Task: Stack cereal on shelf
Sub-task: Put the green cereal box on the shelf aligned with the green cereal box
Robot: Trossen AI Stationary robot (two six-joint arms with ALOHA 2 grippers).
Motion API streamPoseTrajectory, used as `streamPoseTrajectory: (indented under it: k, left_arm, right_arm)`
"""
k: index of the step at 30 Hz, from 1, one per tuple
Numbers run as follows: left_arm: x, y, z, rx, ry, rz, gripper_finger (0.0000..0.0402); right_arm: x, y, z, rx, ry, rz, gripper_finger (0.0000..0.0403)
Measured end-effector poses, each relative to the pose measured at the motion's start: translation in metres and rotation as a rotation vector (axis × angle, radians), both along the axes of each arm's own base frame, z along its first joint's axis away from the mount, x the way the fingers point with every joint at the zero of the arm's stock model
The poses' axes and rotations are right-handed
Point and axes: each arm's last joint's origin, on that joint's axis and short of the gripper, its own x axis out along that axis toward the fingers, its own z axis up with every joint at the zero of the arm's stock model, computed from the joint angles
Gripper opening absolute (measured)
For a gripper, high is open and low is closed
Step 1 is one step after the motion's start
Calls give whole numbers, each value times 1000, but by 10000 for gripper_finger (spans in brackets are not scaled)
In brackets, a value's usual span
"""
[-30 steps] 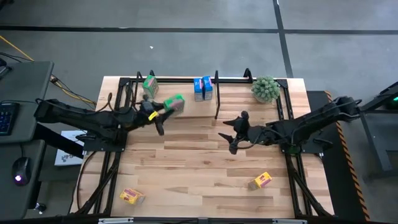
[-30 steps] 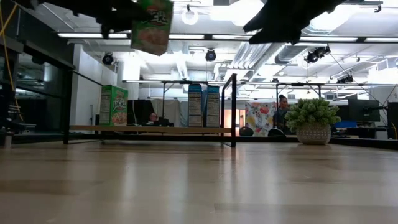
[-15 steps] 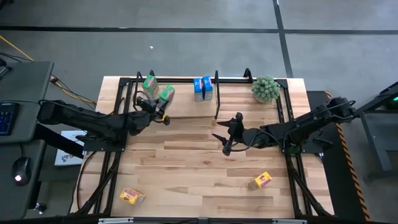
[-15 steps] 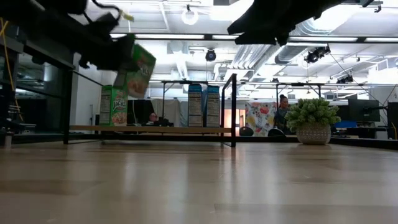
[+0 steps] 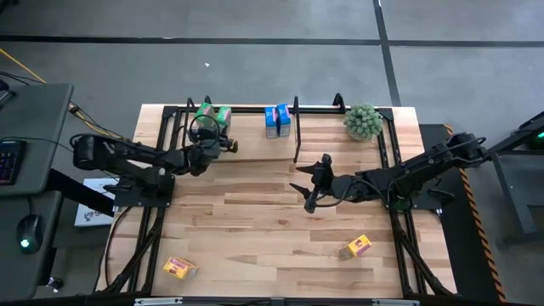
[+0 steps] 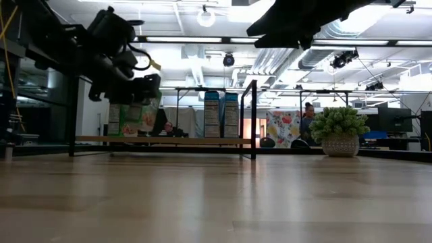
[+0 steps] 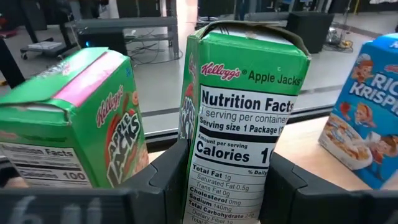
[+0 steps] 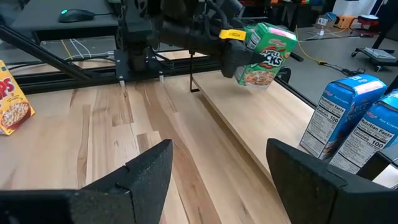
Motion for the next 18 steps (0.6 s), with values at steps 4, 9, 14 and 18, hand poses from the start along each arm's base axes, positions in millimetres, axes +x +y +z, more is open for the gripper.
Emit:
streamPoseTrajectory:
  k: [4,9,14,18]
  left_arm:
    - [3,3,-5,5,-4,10,136]
    - [5,4,-12,2,37,13,136]
    - [4,6,-13,9,59,26,136]
    - [2,12,-13,2,50,43,136]
  right_arm:
    - [0,0,0,7,1,16,252]
    - [0,1,0,24,-1,28,252]
    - [0,1,0,30,-3,26,252]
    - [0,1,0,33,-4,25,252]
